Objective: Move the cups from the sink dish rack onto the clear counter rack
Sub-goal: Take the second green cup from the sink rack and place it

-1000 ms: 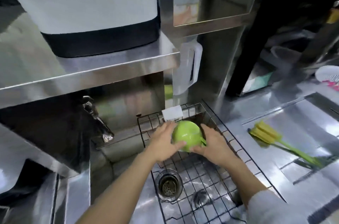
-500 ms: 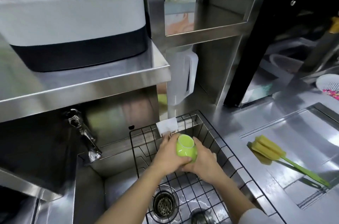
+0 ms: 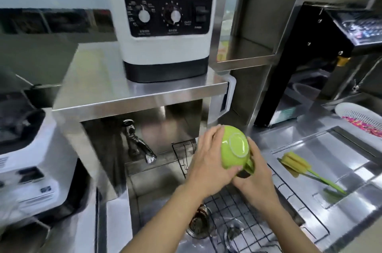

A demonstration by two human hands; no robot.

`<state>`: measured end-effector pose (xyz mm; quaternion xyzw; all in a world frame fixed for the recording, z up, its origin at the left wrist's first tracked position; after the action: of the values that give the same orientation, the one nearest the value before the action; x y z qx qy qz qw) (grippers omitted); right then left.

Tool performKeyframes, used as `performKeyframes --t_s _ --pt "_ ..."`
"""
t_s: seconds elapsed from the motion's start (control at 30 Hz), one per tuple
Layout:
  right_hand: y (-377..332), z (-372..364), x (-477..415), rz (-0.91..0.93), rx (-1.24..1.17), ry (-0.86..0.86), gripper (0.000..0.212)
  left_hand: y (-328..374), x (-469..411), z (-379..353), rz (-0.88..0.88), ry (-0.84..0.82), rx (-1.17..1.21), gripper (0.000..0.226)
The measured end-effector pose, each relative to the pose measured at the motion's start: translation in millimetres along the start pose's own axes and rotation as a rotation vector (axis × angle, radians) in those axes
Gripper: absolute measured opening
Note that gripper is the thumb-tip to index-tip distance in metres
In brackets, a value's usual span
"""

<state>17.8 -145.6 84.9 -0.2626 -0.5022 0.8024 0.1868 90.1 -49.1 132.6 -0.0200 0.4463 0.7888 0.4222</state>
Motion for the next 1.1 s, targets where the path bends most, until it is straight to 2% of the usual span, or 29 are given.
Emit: performKeyframes --t_s 0.2,0.3,0.4,0.43,0.5,0.6,0.77,0.9,1.0,1.1 --pt "-114 -21 50 0.191 -0.125 0.134 0.087 65 50 110 -0.244 0.151 -0.138 0.090" --pt "-175 -51 74 0.310 -0.176 0.169 0.086 81 84 179 -0.282 0.236 -0.157 0.086" --pt "-237 -103 108 0.451 -0.220 0.106 0.088 86 132 260 -0.287 0.336 -0.185 0.079" --pt "-266 -137 127 0.468 -0.262 0.040 0.087 80 160 299 -0.272 0.396 -0.220 0.077" --pt "-285 -156 138 0.460 -0.324 -0.021 0.083 79 173 322 -0.263 0.427 -0.224 0.074" --pt "-297 -171 142 0.481 -0.259 0.001 0.085 70 188 343 -0.199 0.430 -0.198 0.071" --pt "-342 -275 183 0.540 -0.148 -0.185 0.097 23 267 440 -0.018 0.623 -0.257 0.066" --pt "-364 -341 207 0.601 -0.021 -0.337 0.099 -31 319 493 0.219 0.764 -0.156 0.063" --pt "-366 -383 219 0.609 0.088 -0.446 0.101 -70 347 507 0.369 0.792 -0.142 0.065" --pt "-355 -414 227 0.576 0.201 -0.558 0.100 -99 362 509 0.457 0.724 -0.278 0.067"
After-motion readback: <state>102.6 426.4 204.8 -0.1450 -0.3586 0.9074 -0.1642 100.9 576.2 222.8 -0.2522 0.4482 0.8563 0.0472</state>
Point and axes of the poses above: each hand's wrist, its own x-axis away from the middle knuckle, its own z-axis out of the back of the hand, y = z × x, the point moved 9 cm from there along -x, towards the middle knuckle, and after that the axes turned 1 degree about y, right-handed, at the moved point
